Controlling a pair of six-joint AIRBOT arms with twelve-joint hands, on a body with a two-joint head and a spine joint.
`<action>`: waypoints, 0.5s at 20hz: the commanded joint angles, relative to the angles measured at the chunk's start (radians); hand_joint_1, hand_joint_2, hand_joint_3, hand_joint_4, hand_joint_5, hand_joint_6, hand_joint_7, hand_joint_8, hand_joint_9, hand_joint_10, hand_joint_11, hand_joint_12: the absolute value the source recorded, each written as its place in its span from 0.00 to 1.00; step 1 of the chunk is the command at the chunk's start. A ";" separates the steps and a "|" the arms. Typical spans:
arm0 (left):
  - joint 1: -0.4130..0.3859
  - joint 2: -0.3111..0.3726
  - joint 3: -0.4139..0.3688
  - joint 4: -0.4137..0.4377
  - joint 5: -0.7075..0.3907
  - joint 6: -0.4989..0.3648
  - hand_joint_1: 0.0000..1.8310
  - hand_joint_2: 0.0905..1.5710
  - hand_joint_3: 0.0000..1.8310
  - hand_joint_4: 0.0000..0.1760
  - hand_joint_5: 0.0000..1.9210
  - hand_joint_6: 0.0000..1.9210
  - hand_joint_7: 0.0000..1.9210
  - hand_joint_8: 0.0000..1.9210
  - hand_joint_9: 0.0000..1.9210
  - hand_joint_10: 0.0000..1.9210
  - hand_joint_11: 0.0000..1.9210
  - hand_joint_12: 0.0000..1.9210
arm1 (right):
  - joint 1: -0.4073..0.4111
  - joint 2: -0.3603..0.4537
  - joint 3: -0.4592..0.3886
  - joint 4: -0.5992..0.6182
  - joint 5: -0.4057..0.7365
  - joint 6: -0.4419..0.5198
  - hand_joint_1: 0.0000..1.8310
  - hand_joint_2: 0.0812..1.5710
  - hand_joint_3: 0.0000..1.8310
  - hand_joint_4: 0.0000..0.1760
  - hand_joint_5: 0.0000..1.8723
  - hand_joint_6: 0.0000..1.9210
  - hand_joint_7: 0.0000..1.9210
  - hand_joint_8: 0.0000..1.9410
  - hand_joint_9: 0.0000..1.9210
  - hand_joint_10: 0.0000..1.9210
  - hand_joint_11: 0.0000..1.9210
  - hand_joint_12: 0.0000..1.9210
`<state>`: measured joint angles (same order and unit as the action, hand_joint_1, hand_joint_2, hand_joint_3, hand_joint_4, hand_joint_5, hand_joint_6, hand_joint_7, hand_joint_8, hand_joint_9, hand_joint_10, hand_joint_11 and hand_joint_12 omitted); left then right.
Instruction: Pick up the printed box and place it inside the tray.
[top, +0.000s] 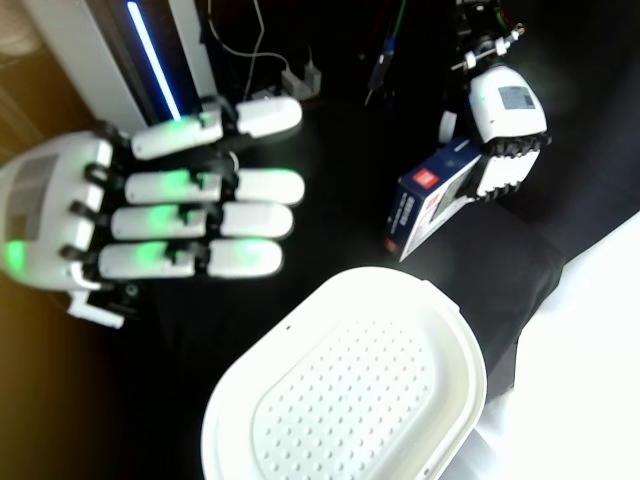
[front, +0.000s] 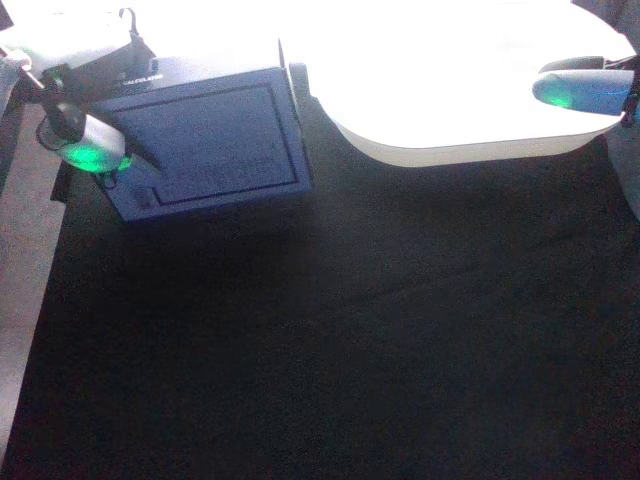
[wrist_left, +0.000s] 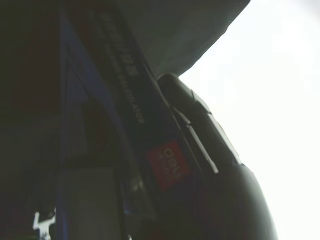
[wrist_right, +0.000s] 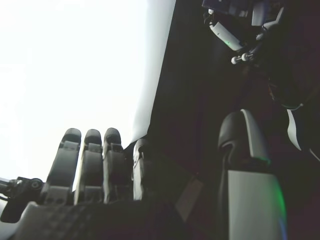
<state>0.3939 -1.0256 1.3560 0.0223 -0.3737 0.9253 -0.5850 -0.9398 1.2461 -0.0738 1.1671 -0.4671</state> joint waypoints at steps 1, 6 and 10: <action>-0.009 0.029 -0.008 -0.012 -0.187 -0.017 0.76 0.66 0.00 0.00 0.45 0.48 0.55 0.44 0.61 0.50 0.55 0.57 | 0.007 0.004 -0.003 0.034 0.121 0.007 0.39 0.55 0.00 1.00 0.00 0.00 0.02 0.00 0.00 0.00 0.00 0.16; -0.049 0.096 -0.076 -0.019 -0.326 -0.022 0.75 0.71 0.00 0.00 0.37 0.67 0.46 0.53 0.53 0.59 0.53 0.55 | 0.008 0.016 -0.009 0.034 0.123 0.012 0.42 0.64 0.01 1.00 0.00 0.00 0.00 0.00 0.01 0.00 0.00 0.22; -0.082 0.092 -0.098 0.004 -0.364 -0.022 0.75 0.70 0.00 0.00 0.40 0.64 0.48 0.50 0.54 0.56 0.51 0.53 | 0.074 0.010 -0.001 0.035 0.125 0.024 0.35 0.61 0.00 1.00 0.00 0.00 0.02 0.00 0.03 0.01 0.00 0.51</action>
<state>0.3267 -0.9398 1.2556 0.0471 -0.6098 0.9085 -0.5201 -0.9398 1.2449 -0.0711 1.1774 -0.4484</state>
